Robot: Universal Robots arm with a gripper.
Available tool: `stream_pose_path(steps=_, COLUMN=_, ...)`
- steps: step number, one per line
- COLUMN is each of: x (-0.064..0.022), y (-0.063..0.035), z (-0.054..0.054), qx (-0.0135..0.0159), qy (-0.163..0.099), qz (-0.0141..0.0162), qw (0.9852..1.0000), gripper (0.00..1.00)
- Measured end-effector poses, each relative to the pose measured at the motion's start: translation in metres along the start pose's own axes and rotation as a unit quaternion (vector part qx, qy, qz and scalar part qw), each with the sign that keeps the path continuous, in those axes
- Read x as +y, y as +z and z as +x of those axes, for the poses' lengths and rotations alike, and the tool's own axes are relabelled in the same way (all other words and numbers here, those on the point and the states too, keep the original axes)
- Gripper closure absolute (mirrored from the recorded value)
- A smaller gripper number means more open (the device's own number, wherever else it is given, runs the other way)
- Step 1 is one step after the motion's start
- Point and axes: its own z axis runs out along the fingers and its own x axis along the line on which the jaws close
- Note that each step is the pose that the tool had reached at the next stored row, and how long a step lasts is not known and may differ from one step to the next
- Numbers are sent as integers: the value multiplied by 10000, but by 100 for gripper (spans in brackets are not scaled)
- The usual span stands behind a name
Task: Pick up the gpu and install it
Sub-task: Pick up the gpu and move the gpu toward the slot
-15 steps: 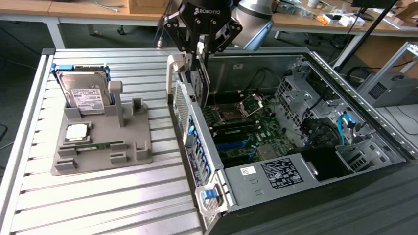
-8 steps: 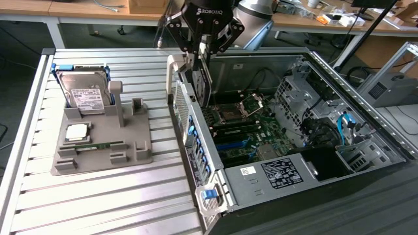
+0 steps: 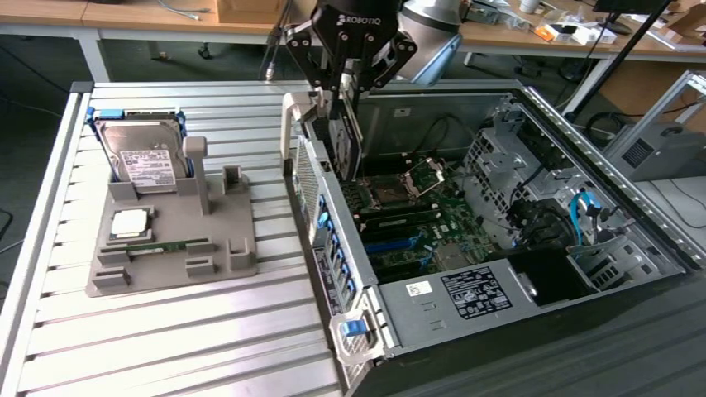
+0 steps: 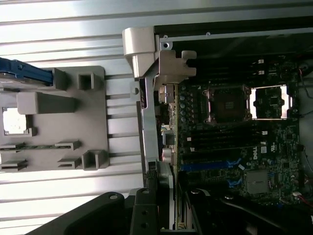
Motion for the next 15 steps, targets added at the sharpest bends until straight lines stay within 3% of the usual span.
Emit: stream_pose_path(steps=15, x=14, y=19, z=-181, qx=0, qy=0, qz=1, qw=10000, gripper=73)
